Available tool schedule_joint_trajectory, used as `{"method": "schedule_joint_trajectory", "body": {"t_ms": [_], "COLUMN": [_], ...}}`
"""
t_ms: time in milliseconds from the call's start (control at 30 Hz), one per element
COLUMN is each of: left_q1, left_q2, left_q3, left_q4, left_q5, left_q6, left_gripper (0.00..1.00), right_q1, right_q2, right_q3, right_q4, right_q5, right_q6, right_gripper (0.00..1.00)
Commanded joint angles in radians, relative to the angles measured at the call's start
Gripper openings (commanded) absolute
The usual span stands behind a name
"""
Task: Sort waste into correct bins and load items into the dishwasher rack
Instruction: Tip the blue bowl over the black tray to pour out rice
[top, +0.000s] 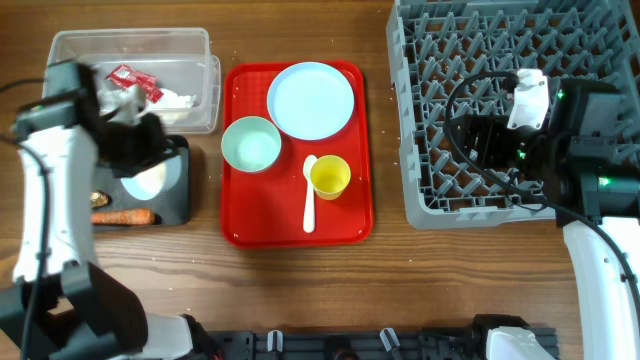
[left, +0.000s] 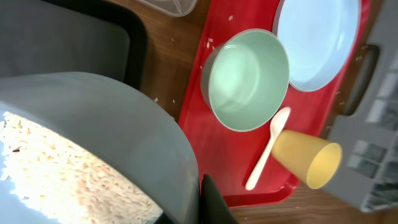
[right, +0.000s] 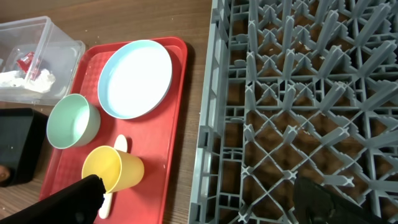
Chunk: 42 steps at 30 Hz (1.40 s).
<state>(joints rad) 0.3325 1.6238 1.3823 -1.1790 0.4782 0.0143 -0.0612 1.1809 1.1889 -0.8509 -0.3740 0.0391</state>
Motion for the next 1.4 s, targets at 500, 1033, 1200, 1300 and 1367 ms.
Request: {"method": "schedule_joint_trajectory", "body": {"t_ms": [500, 1033, 1200, 1300, 1367], "left_q1": [0.429, 0.498, 0.507, 0.519, 0.523], "left_q2": [0.369, 0.375, 0.375, 0.375, 0.375], "left_q3": [-0.083, -0.083, -0.083, -0.083, -0.083], "left_q4": [0.135, 0.018, -0.04, -0.031, -0.064], "left_q5": [0.97, 1.099, 1.098, 1.099, 1.098], "left_q6": [0.409, 0.227, 0.191, 0.187, 0.193], "left_gripper": [0.04, 0.04, 0.04, 0.04, 0.04], "right_q1": [0.003, 0.003, 0.003, 0.003, 0.003], "right_q2": [0.009, 0.009, 0.009, 0.009, 0.009], "right_q3": [0.013, 0.013, 0.013, 0.013, 0.013], "right_q4": [0.0, -0.006, -0.01, -0.014, -0.018], "right_q5": [-0.02, -0.02, -0.02, -0.019, -0.019], "right_q6": [-0.002, -0.002, -0.002, -0.002, -0.003], "right_gripper": [1.0, 1.0, 1.0, 1.0, 1.0]}}
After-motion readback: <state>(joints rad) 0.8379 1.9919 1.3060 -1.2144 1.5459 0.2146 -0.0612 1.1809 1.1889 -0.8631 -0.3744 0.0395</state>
